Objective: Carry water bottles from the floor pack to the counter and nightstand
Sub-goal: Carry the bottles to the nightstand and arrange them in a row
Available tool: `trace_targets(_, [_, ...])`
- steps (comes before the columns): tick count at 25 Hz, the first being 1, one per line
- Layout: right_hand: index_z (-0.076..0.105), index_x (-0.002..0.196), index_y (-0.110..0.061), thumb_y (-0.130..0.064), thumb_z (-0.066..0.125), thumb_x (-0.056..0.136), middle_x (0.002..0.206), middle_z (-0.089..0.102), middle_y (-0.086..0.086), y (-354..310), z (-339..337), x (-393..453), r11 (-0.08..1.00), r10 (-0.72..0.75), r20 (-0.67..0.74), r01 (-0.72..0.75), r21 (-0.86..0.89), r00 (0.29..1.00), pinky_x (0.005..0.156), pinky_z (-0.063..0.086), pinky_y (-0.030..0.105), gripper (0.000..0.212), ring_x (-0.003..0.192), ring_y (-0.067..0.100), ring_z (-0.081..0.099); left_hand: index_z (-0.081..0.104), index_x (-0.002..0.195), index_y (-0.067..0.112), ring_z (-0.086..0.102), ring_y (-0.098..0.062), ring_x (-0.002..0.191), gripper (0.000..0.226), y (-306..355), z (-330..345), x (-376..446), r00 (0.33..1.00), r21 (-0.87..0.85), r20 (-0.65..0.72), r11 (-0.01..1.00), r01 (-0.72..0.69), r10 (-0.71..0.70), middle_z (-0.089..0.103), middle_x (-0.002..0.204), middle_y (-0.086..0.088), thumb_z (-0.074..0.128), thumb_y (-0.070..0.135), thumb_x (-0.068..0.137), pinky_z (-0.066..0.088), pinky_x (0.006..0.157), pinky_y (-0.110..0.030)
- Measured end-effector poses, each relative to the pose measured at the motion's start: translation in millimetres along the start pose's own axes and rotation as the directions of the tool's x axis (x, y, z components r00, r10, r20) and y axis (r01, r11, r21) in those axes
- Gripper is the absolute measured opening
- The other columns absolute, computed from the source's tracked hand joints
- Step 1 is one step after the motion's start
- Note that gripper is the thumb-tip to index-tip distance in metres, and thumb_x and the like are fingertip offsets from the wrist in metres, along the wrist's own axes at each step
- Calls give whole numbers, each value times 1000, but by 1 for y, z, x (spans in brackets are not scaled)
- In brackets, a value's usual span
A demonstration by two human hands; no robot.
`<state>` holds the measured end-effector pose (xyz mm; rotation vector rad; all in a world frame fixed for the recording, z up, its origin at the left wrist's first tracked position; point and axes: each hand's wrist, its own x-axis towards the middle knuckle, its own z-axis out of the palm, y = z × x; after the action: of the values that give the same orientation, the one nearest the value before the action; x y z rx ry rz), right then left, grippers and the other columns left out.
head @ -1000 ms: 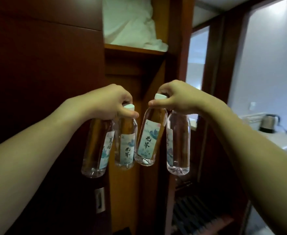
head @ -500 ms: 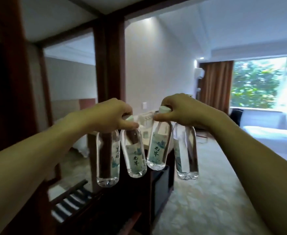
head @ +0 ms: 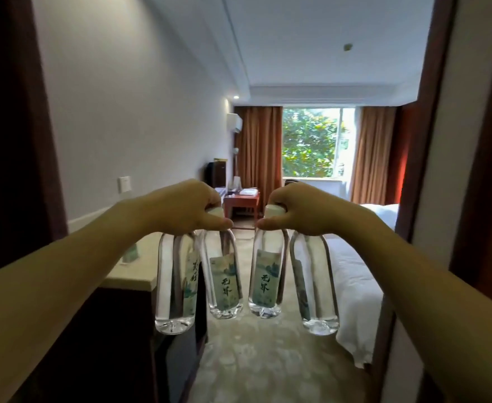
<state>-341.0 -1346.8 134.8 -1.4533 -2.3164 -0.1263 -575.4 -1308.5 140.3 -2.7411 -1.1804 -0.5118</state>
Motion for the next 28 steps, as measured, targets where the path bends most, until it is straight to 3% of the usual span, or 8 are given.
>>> trace_targets(5, [60, 79, -20, -43, 68, 86, 71, 56, -2, 74, 15, 96, 995, 98, -21, -97, 26, 995, 55, 35, 20, 26, 59, 8, 48, 49, 64, 25, 41, -7, 51, 37, -77, 29, 124, 993, 23, 24, 993, -116, 115, 49, 62, 6, 63, 52, 86, 30, 51, -17])
trace_targets(9, [55, 76, -26, -44, 69, 85, 69, 55, -5, 134, 31, 166, 993, 120, -108, -117, 33, 987, 57, 38, 21, 25, 59, 6, 49, 57, 73, 23, 49, -9, 57, 33, -124, 57, 219, 984, -6, 15, 984, -175, 175, 56, 68, 4, 63, 53, 85, 43, 56, -24])
trace_targets(14, [54, 74, -28, -46, 69, 84, 69, 55, -7, 229, 65, 242, 983, 179, -58, -177, 45, 982, 56, 36, 21, 25, 60, 5, 50, 62, 80, 23, 58, -14, 65, 31, -182, 125, 334, 976, -55, 97, 980, -190, 195, 61, 73, 4, 61, 54, 86, 54, 71, -35])
trace_targets(22, [58, 81, -25, -48, 69, 84, 73, 57, -5, 422, 101, 387, 988, 151, -63, -149, 33, 986, 59, 41, 23, 26, 63, 7, 51, 60, 72, 28, 58, -12, 61, 33, -256, 211, 548, 984, -7, 44, 985, -173, 173, 62, 68, 3, 60, 58, 83, 58, 70, -39])
trace_targets(28, [53, 73, -25, -49, 69, 83, 72, 53, -4, 551, 108, 517, 989, 148, -72, -150, -20, 986, 57, 37, 27, 31, 62, 10, 46, 65, 74, 15, 55, -12, 57, 30, -326, 241, 704, 987, -95, -38, 983, -156, 153, 64, 69, -5, 66, 43, 86, 53, 59, -31])
